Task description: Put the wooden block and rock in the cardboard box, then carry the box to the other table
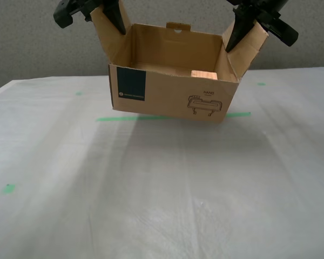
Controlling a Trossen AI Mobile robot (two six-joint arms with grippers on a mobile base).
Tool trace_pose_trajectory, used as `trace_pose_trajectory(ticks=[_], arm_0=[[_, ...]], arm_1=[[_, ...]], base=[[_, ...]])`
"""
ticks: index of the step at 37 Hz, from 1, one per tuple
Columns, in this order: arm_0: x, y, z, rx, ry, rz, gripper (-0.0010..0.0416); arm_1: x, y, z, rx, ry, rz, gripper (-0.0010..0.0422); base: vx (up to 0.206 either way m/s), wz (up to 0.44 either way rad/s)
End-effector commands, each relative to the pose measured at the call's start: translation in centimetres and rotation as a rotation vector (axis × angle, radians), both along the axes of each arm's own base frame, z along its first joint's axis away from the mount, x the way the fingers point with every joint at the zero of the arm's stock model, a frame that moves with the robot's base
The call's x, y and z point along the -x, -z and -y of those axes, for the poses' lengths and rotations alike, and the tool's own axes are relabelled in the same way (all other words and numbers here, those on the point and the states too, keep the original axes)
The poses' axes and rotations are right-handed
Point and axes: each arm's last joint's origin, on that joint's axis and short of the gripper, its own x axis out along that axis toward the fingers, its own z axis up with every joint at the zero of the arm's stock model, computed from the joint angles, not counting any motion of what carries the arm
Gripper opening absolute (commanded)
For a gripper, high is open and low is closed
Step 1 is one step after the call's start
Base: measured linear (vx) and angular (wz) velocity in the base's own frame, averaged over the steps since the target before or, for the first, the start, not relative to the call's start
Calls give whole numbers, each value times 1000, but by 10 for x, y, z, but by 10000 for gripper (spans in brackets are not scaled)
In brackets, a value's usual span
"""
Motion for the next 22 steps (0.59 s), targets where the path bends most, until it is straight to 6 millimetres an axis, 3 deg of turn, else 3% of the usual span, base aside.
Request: trace_pose_trajectory(ticks=[1,9,22], arm_0=[[1,-1,-1,-19,-9,-8,-1],[2,3,0,-10,-8,-30,-1],[-4,28,-2,25,-25,-76,-1]], arm_1=[[1,1,0,6,13,-8,-1],[8,26,-4,-35,7,-71,-1],[13,54,-9,-68,-15,-71,-1]], base=[[101,5],[87,2],[27,-3]])
